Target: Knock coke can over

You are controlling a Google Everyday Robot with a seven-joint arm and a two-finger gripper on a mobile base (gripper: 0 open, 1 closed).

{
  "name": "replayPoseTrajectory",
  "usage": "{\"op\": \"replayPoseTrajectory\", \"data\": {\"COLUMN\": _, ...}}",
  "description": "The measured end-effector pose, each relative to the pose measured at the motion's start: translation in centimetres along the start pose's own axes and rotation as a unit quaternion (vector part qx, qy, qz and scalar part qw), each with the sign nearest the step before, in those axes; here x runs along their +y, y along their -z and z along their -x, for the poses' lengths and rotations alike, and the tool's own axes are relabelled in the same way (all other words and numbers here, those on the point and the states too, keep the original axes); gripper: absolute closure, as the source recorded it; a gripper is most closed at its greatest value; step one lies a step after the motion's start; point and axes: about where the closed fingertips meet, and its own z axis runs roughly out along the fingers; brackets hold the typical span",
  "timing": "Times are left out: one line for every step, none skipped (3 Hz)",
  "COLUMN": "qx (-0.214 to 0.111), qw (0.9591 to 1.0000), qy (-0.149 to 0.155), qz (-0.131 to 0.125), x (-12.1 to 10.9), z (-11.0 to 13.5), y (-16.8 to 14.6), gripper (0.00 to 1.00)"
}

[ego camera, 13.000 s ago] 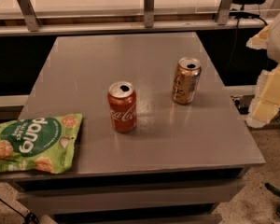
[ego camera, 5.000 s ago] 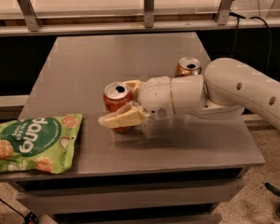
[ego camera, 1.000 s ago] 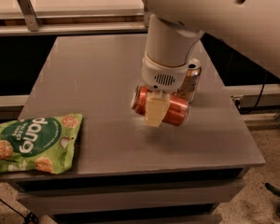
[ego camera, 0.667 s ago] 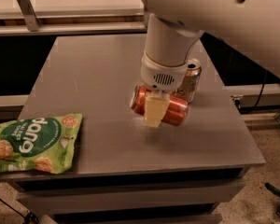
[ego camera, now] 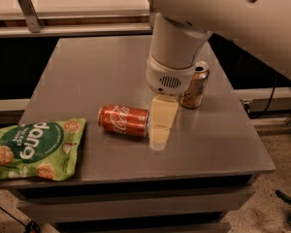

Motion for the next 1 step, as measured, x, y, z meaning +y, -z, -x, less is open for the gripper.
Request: {"op": "replayPoseTrajectory", "data": {"qx": 0.0, "qw": 1.0, "qy": 0.0, "qz": 0.0, "x": 0.0, "z": 0.0, "y": 0.0, "gripper": 0.0}}
